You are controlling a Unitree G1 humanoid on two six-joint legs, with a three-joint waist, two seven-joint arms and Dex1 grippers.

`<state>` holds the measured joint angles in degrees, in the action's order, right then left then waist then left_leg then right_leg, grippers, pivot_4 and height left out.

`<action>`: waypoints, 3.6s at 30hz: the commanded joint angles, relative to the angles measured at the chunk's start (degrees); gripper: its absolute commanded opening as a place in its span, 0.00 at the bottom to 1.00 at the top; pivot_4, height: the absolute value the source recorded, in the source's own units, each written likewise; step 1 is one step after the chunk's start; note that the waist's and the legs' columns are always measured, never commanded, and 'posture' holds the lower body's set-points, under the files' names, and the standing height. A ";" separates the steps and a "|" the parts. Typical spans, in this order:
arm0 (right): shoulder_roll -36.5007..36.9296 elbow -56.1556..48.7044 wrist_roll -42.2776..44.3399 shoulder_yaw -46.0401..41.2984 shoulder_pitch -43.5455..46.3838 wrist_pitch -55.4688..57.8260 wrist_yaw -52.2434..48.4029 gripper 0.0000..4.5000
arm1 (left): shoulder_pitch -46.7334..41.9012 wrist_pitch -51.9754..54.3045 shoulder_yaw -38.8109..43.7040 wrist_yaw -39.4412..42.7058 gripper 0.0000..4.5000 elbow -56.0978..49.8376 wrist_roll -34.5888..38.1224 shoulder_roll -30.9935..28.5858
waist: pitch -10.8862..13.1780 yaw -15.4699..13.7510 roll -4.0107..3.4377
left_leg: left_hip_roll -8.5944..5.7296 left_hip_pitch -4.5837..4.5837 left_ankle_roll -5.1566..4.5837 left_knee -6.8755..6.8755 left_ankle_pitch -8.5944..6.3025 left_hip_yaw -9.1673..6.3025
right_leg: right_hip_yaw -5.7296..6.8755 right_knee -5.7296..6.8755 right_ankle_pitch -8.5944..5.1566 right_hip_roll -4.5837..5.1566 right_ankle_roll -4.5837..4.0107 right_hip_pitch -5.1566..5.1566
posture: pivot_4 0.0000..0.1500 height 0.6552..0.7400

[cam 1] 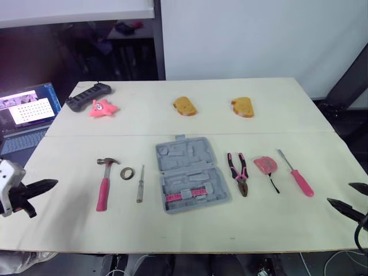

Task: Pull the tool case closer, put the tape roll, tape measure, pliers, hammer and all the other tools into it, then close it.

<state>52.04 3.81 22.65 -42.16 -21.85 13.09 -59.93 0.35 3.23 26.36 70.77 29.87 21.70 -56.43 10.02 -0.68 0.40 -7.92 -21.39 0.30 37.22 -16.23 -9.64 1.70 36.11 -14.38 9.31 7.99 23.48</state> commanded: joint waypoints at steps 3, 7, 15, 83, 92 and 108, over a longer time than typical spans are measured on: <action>-0.45 -0.83 0.59 -1.68 0.05 -0.82 0.46 0.99 | -0.68 -0.28 0.54 -0.57 0.00 0.03 -0.21 -1.08 | 0.00 -0.04 0.00 | 0.00 0.00 0.00 0.00 0.00 0.00 | 0.00 0.00 0.00 0.00 0.00 0.00 | 1.00 0.79; -0.75 -1.30 0.68 -1.77 -0.24 -0.68 0.60 0.99 | -1.27 -0.33 0.50 -0.08 0.00 0.47 0.10 -1.24 | 0.00 -0.05 0.00 | 0.01 0.00 0.00 0.00 0.00 0.00 | 0.00 0.00 0.00 -0.02 0.00 0.00 | 1.00 0.79; -2.01 -8.12 1.94 -0.29 -0.52 2.77 2.41 0.99 | -1.75 0.87 -1.22 -0.07 0.00 -1.86 0.45 0.46 | 0.00 -0.02 -0.03 | 0.05 0.00 -0.01 0.00 -0.01 0.01 | -0.02 0.00 0.00 -0.07 0.00 0.00 | 1.00 0.79; -17.63 -27.21 -34.79 70.80 40.51 38.31 2.57 0.02 | -2.56 19.82 -36.71 -15.41 0.00 -37.36 -14.10 18.94 | -0.10 1.33 0.09 | 0.66 -0.12 0.62 -0.05 0.23 0.08 | -0.19 0.05 0.34 -0.72 -0.46 0.40 | 1.00 0.79; -17.40 -34.63 -33.08 69.57 35.99 46.74 8.34 0.02 | 0.63 21.73 -37.17 -17.68 0.00 -40.37 -14.07 19.40 | -0.10 0.75 0.09 | 0.65 -0.10 0.41 -0.05 0.10 0.10 | -0.19 0.04 0.34 -0.70 -0.45 0.35 | 1.00 0.79; -13.90 -35.23 -27.88 70.98 36.83 49.05 10.13 0.02 | -1.36 21.26 -39.44 -16.69 0.00 -39.45 -14.41 20.88 | -0.11 -0.30 0.07 | 0.63 -0.08 0.42 -0.03 0.11 0.09 | -0.17 0.02 0.34 -0.69 -0.45 0.27 | 1.00 0.79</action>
<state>37.66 -27.86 -7.27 27.81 15.58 61.43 -48.78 -1.76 24.41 -10.34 52.91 -8.81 6.85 -35.98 9.91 -0.98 0.47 -7.29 -21.48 0.72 37.19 -16.13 -9.55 1.53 36.12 -14.04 8.62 7.54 23.74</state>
